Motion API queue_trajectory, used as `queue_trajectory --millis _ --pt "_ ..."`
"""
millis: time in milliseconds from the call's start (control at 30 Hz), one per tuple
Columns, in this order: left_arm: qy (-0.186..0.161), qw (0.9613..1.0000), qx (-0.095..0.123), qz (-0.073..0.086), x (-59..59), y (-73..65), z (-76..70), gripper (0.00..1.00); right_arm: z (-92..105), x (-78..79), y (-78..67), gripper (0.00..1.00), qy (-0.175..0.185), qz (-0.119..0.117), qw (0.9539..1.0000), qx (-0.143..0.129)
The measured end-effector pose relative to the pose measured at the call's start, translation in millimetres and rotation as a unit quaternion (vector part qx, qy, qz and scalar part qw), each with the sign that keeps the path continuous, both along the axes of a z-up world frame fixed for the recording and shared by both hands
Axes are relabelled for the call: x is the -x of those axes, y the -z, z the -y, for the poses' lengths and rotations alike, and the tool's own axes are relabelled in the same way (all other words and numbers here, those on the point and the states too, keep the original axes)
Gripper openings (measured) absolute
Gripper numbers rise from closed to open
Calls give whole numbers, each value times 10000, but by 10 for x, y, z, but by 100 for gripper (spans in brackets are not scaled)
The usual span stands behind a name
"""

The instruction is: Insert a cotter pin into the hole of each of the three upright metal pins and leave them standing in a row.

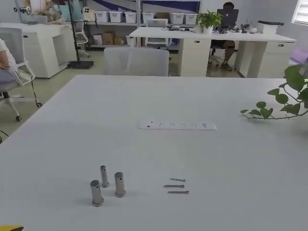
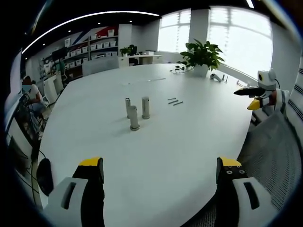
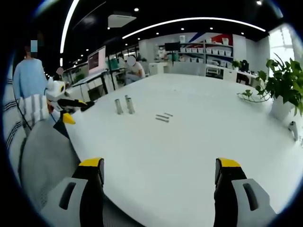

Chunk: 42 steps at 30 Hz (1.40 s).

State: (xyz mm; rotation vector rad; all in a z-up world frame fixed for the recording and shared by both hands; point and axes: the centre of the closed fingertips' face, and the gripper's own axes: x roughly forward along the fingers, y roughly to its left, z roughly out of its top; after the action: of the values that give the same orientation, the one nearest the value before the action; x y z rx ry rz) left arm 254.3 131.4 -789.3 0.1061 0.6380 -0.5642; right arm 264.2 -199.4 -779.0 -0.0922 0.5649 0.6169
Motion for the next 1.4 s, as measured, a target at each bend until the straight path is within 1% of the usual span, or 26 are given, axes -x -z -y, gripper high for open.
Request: queue_trajectory --millis 233,300,500,633,800,933,1067,1267,1400 --pt "54 10000 -32 55 -163 -37 -42 99 -5 2 -7 98 34 4 10000 -25" --pt "60 10000 -18 60 -211 -45 -41 98 -1 5 1 98 39 -3 10000 -19" --pt "133 9998 9 123 -357 -54 1 98 -13 11 9 98 47 -19 10000 -20" --pt "189 9997 77 148 -454 -57 57 97 -28 15 12 98 24 -22 10000 4" --pt "251 9995 102 170 -549 -53 90 97 -32 8 3 98 39 -24 10000 -13" --pt "255 9995 108 170 -607 -39 76 97 -25 12 10 98 53 -41 10000 8" --pt "242 9995 66 178 -641 -22 54 95 -26 21 18 98 58 -66 10000 15" --pt "250 9995 73 155 -698 10 49 94 -40 13 7 98 76 -65 9999 -11" --pt "215 9996 87 156 -764 26 38 94 -47 8 3 98 87 -71 9999 -39"
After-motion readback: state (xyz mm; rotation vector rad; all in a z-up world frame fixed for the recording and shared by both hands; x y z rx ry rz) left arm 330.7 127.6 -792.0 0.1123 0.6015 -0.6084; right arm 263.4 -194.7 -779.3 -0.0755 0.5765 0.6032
